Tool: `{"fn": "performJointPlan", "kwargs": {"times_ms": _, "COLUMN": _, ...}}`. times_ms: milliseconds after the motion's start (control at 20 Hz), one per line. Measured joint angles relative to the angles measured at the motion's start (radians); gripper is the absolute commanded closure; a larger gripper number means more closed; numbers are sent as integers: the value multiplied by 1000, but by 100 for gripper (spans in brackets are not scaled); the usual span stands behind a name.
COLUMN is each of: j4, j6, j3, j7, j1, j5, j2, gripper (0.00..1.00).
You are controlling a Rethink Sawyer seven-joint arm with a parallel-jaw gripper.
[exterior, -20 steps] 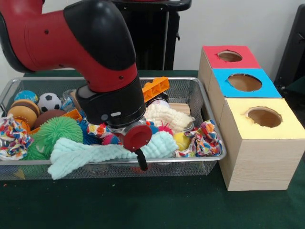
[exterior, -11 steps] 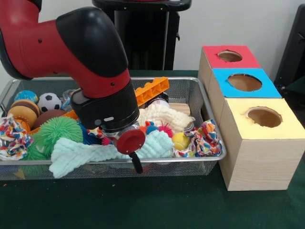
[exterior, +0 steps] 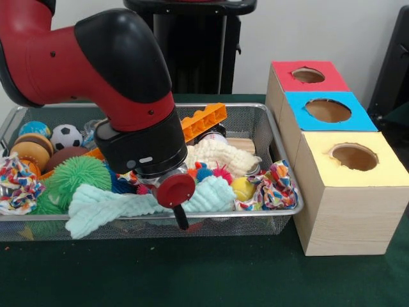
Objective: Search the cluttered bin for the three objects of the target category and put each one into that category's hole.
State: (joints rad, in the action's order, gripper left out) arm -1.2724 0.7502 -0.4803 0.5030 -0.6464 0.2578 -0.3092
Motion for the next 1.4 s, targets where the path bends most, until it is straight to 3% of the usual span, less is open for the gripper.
{"fn": "performJointPlan", "kwargs": {"times_ms": 1400, "j4": 16, "j6": -1, "j3": 71, "j7": 0, "j1": 69, "j5": 2, "j2": -22, "gripper": 100}}
